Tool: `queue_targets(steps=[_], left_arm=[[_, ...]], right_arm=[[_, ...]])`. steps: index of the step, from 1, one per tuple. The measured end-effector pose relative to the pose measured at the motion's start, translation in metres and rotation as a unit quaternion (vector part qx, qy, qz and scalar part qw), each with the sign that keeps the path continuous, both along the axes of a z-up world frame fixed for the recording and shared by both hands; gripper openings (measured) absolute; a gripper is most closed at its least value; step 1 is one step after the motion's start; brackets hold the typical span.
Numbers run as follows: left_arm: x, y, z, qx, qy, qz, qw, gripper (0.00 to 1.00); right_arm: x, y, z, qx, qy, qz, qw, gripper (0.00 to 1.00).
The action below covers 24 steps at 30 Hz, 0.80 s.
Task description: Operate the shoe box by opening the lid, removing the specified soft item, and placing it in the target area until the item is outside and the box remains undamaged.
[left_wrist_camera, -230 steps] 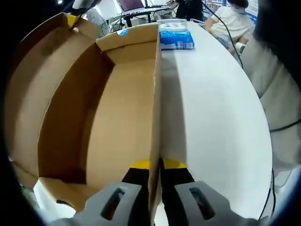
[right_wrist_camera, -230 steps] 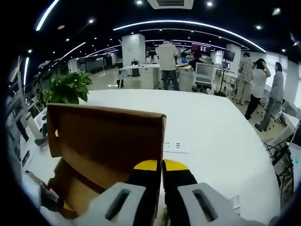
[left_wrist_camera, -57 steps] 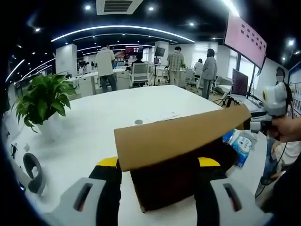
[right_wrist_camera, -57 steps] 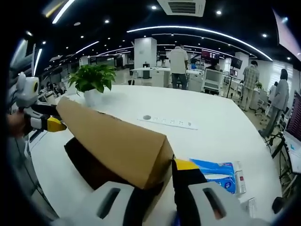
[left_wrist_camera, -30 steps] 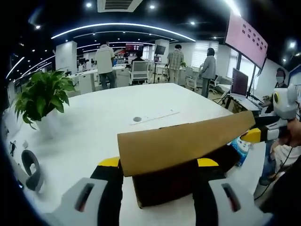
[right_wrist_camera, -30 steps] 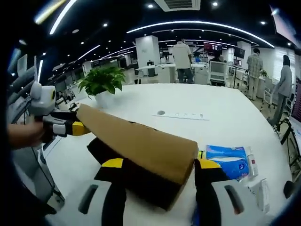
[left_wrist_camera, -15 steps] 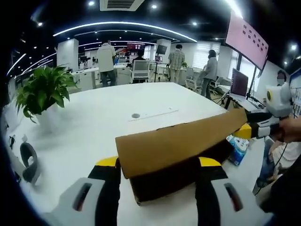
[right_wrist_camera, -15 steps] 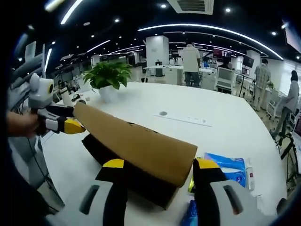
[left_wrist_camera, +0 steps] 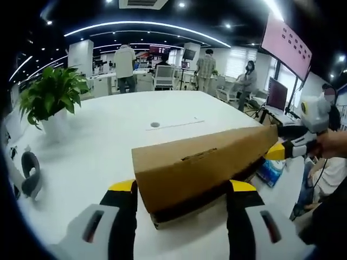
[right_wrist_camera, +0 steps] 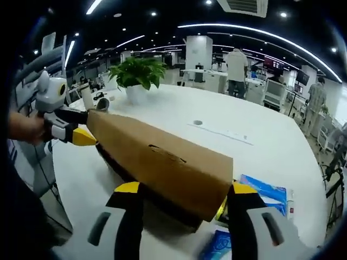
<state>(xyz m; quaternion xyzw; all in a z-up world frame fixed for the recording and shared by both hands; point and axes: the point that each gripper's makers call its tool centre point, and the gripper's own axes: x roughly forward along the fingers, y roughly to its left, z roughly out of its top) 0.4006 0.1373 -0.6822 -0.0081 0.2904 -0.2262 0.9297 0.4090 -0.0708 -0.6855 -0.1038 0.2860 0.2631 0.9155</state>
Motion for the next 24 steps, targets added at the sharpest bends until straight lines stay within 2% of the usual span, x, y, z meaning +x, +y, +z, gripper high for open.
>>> queue_targets(steps=[24], left_arm=[[-0.012, 0.001, -0.027, 0.041, 0.016, -0.020, 0.9988, 0.66]], right_arm=[[-0.011, -0.001, -0.026, -0.035, 0.015, 0.027, 0.9989, 0.63]])
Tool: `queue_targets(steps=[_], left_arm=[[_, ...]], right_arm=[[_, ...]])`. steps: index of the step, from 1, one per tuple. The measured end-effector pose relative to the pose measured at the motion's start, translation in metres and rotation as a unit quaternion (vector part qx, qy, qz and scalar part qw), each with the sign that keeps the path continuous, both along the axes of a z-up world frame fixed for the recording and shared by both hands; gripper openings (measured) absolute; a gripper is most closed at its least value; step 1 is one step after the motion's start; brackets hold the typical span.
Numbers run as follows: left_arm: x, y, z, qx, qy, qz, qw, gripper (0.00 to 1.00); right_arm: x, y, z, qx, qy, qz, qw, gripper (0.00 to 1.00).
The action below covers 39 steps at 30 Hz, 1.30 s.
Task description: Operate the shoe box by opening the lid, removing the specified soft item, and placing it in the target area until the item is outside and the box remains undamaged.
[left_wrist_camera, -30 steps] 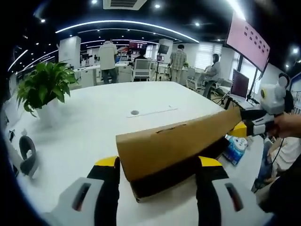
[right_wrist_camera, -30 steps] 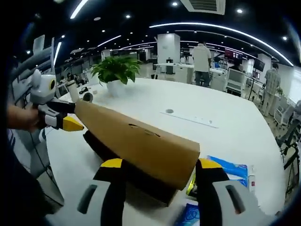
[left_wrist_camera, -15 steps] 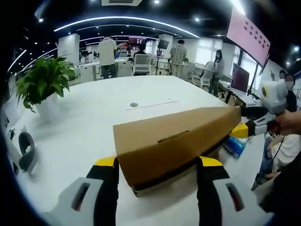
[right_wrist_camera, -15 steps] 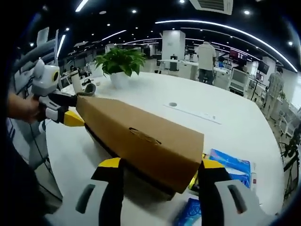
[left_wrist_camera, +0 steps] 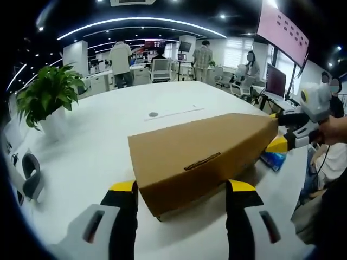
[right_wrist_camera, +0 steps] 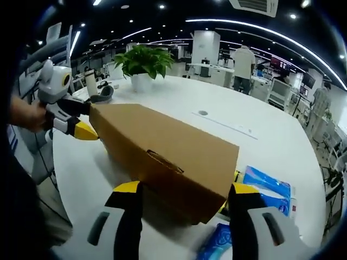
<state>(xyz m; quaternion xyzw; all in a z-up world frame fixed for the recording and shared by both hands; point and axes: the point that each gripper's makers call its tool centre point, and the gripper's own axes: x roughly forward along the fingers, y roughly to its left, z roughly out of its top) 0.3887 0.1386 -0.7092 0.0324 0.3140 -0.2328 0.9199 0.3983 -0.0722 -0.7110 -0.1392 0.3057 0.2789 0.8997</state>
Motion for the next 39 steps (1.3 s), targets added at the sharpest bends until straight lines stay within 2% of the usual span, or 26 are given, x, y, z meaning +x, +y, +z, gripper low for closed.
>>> queue_targets(steps=[8, 17, 22, 24, 25, 27, 29, 31, 32, 33, 34, 35, 37, 39], left_arm=[[-0.007, 0.001, -0.013, 0.008, 0.011, -0.004, 0.9999, 0.66], [-0.009, 0.001, -0.016, -0.003, 0.019, 0.005, 0.9998, 0.66], [-0.008, 0.001, -0.017, -0.025, 0.030, 0.022, 0.9990, 0.66], [-0.008, 0.003, -0.015, -0.062, 0.041, 0.053, 0.9958, 0.65], [-0.006, 0.007, -0.011, -0.079, 0.038, 0.072, 0.9935, 0.65], [-0.006, 0.010, -0.007, -0.100, 0.036, 0.090, 0.9901, 0.67], [-0.008, 0.011, -0.008, -0.127, 0.052, 0.107, 0.9848, 0.68], [-0.009, 0.014, -0.010, -0.139, 0.055, 0.117, 0.9818, 0.68], [-0.010, 0.015, -0.012, -0.153, 0.068, 0.129, 0.9774, 0.68], [-0.010, 0.014, -0.012, -0.163, 0.070, 0.132, 0.9752, 0.69], [-0.010, 0.014, -0.011, -0.174, 0.070, 0.138, 0.9726, 0.69], [-0.011, 0.015, -0.011, -0.190, 0.074, 0.147, 0.9678, 0.70], [-0.011, 0.011, -0.009, -0.233, 0.083, 0.165, 0.9547, 0.71], [-0.010, 0.013, -0.007, -0.259, 0.081, 0.185, 0.9444, 0.72]], right_arm=[[-0.007, 0.000, -0.012, -0.013, 0.009, 0.008, 0.9998, 0.63], [-0.010, -0.001, -0.014, 0.003, 0.021, -0.002, 0.9998, 0.63], [-0.011, 0.001, -0.012, 0.032, 0.031, -0.024, 0.9987, 0.62], [-0.013, 0.000, -0.011, 0.061, 0.051, -0.055, 0.9953, 0.60], [-0.013, 0.000, -0.009, 0.078, 0.053, -0.065, 0.9935, 0.60], [-0.013, 0.001, -0.006, 0.104, 0.063, -0.083, 0.9890, 0.61], [-0.013, 0.002, -0.003, 0.137, 0.074, -0.104, 0.9823, 0.63], [-0.014, 0.000, -0.003, 0.165, 0.091, -0.135, 0.9728, 0.66], [-0.014, -0.001, -0.004, 0.175, 0.101, -0.148, 0.9682, 0.68], [-0.013, -0.002, -0.005, 0.196, 0.110, -0.170, 0.9594, 0.71], [-0.012, -0.003, -0.005, 0.210, 0.113, -0.182, 0.9540, 0.72], [-0.011, -0.004, -0.004, 0.221, 0.115, -0.190, 0.9495, 0.72], [-0.009, -0.005, -0.003, 0.265, 0.122, -0.219, 0.9311, 0.72], [-0.007, -0.007, -0.003, 0.297, 0.127, -0.242, 0.9147, 0.73]])
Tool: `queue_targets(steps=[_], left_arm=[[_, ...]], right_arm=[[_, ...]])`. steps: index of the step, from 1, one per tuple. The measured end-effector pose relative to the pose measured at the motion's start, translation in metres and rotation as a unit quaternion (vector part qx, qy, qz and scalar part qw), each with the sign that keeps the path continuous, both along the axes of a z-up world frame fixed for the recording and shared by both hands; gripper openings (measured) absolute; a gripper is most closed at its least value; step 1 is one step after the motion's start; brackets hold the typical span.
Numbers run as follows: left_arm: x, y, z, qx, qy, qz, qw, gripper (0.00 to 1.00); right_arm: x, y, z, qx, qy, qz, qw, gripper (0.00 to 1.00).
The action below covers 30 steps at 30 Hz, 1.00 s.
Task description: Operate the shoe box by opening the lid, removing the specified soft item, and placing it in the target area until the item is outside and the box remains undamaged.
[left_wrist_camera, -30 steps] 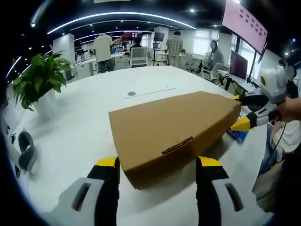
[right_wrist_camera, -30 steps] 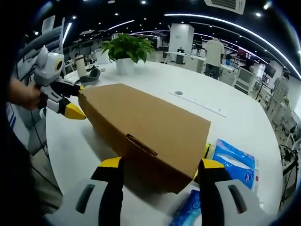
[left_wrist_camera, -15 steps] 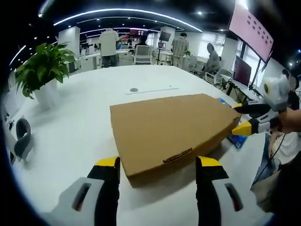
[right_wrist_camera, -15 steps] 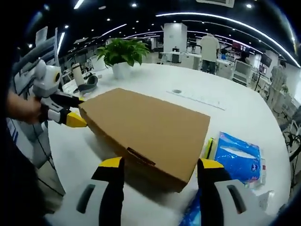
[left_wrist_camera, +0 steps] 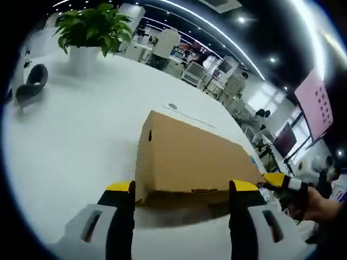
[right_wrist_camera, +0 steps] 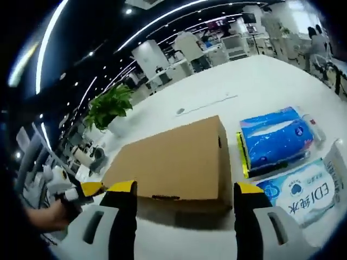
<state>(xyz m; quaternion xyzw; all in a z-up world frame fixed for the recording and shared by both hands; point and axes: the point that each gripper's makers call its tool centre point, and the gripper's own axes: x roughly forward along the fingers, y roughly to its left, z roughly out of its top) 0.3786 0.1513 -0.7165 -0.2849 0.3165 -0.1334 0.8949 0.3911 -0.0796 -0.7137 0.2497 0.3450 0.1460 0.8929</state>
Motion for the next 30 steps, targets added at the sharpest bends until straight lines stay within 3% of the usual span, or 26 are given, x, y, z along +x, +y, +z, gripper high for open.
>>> queue_targets(steps=[2, 5, 10, 14, 19, 24, 30], left_arm=[[0.000, -0.001, -0.001, -0.058, 0.014, 0.035, 0.9976, 0.75], [0.003, 0.003, -0.004, -0.102, 0.016, 0.082, 0.9913, 0.81], [0.006, 0.002, -0.008, -0.132, 0.016, 0.105, 0.9856, 0.88], [0.007, 0.000, -0.017, -0.127, 0.022, 0.114, 0.9851, 0.88], [0.009, -0.003, -0.022, -0.142, 0.024, 0.128, 0.9812, 0.88], [0.008, -0.002, -0.030, -0.121, 0.035, 0.126, 0.9840, 0.81], [0.006, -0.002, -0.034, -0.108, 0.038, 0.113, 0.9870, 0.78]], right_arm=[[-0.001, -0.002, -0.005, 0.022, 0.015, -0.018, 0.9995, 0.73], [-0.001, -0.002, -0.010, 0.033, 0.022, -0.028, 0.9988, 0.74], [-0.001, -0.001, -0.017, 0.042, 0.029, -0.042, 0.9978, 0.75], [0.000, 0.001, -0.025, 0.039, 0.032, -0.047, 0.9976, 0.74], [0.005, 0.003, -0.026, 0.063, 0.023, -0.070, 0.9952, 0.73], [0.002, 0.002, -0.033, 0.036, 0.026, -0.063, 0.9970, 0.68], [0.002, 0.002, -0.032, 0.031, 0.023, -0.066, 0.9971, 0.67]])
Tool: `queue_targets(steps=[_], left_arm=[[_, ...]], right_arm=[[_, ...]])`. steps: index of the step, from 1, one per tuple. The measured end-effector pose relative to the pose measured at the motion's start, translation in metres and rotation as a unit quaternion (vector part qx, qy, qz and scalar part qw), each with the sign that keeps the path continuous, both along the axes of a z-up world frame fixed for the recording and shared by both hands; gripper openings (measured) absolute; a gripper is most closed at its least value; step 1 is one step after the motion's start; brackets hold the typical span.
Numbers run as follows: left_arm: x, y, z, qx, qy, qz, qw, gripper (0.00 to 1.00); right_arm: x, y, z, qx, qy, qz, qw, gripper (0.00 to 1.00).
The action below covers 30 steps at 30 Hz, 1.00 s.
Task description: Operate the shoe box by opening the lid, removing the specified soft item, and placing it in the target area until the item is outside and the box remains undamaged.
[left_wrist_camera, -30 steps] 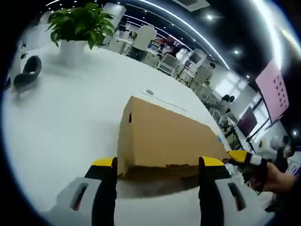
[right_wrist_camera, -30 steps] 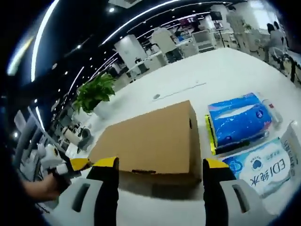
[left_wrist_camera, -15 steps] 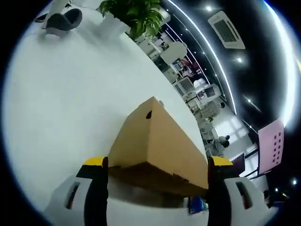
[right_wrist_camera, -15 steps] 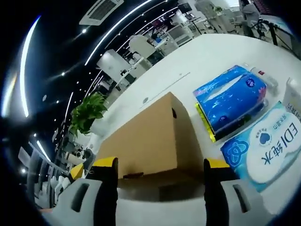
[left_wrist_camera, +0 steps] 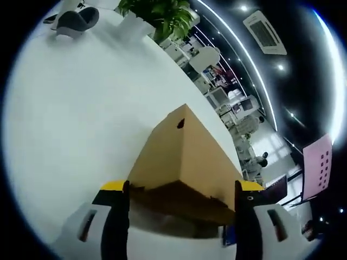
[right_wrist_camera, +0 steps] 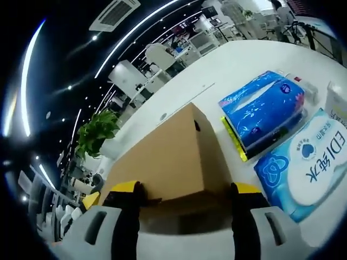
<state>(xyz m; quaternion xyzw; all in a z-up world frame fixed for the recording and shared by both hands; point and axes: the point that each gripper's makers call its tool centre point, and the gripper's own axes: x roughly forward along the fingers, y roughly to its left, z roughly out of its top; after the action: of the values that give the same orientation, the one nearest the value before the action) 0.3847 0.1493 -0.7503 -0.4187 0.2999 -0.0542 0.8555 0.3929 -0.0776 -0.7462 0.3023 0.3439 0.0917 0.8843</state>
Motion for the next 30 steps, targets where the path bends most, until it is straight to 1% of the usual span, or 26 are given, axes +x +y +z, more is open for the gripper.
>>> queue_targets(steps=[4, 5, 7, 9, 11, 12, 13, 17, 18, 20, 24, 26, 27, 28, 29, 30], left_arm=[[-0.0029, -0.0016, -0.0054, 0.038, 0.006, -0.019, 0.9991, 0.72], [-0.0028, -0.0023, -0.0052, 0.036, 0.006, -0.019, 0.9991, 0.72], [-0.0033, -0.0018, -0.0066, 0.046, 0.014, -0.023, 0.9986, 0.71], [-0.0028, -0.0014, -0.0076, 0.054, 0.014, -0.025, 0.9981, 0.70], [-0.0044, -0.0011, -0.0101, 0.074, 0.017, -0.033, 0.9966, 0.67], [-0.0047, 0.0002, -0.0112, 0.087, 0.014, -0.039, 0.9954, 0.66], [-0.0040, -0.0007, -0.0095, 0.082, 0.011, -0.034, 0.9960, 0.65], [-0.0038, 0.0002, -0.0101, 0.086, 0.009, -0.037, 0.9955, 0.64], [-0.0022, 0.0000, -0.0081, 0.100, -0.001, -0.044, 0.9941, 0.64], [-0.0013, -0.0008, -0.0062, 0.108, -0.001, -0.049, 0.9929, 0.62], [-0.0009, 0.0006, -0.0079, 0.104, -0.001, -0.051, 0.9933, 0.63], [0.0000, 0.0006, -0.0076, 0.099, 0.012, -0.059, 0.9932, 0.63], [-0.0001, 0.0005, -0.0077, 0.095, 0.024, -0.064, 0.9931, 0.63], [0.0004, 0.0005, -0.0070, 0.094, 0.027, -0.068, 0.9928, 0.64], [0.0001, 0.0003, -0.0069, 0.094, 0.030, -0.074, 0.9924, 0.63], [0.0002, 0.0005, -0.0061, 0.093, 0.030, -0.078, 0.9921, 0.63]], right_arm=[[-0.0007, 0.0006, -0.0014, -0.010, -0.002, 0.005, 0.9999, 0.66], [-0.0006, 0.0002, -0.0024, -0.015, -0.002, 0.007, 0.9999, 0.65], [-0.0012, 0.0008, -0.0033, -0.025, 0.000, 0.010, 0.9996, 0.64], [-0.0018, 0.0014, -0.0039, -0.030, 0.001, 0.008, 0.9995, 0.63], [-0.0030, 0.0011, -0.0063, -0.048, -0.001, 0.014, 0.9988, 0.61], [-0.0036, 0.0007, -0.0068, -0.054, -0.002, 0.015, 0.9984, 0.60], [-0.0036, 0.0011, -0.0065, -0.050, -0.003, 0.011, 0.9987, 0.60], [-0.0036, 0.0001, -0.0072, -0.054, -0.008, 0.010, 0.9985, 0.60], [-0.0036, 0.0001, -0.0072, -0.054, -0.010, 0.008, 0.9984, 0.60], [-0.0031, 0.0000, -0.0071, -0.055, -0.011, 0.007, 0.9984, 0.60], [-0.0027, -0.0007, -0.0072, -0.053, -0.011, 0.004, 0.9985, 0.60], [-0.0021, -0.0011, -0.0073, -0.050, -0.006, 0.007, 0.9987, 0.60], [-0.0018, -0.0022, -0.0070, -0.046, -0.002, 0.009, 0.9989, 0.60], [-0.0018, -0.0027, -0.0066, -0.043, -0.001, 0.010, 0.9990, 0.60], [-0.0013, -0.0031, -0.0048, -0.050, -0.010, 0.023, 0.9984, 0.58], [-0.0008, -0.0039, -0.0027, -0.067, -0.020, 0.038, 0.9969, 0.57]])
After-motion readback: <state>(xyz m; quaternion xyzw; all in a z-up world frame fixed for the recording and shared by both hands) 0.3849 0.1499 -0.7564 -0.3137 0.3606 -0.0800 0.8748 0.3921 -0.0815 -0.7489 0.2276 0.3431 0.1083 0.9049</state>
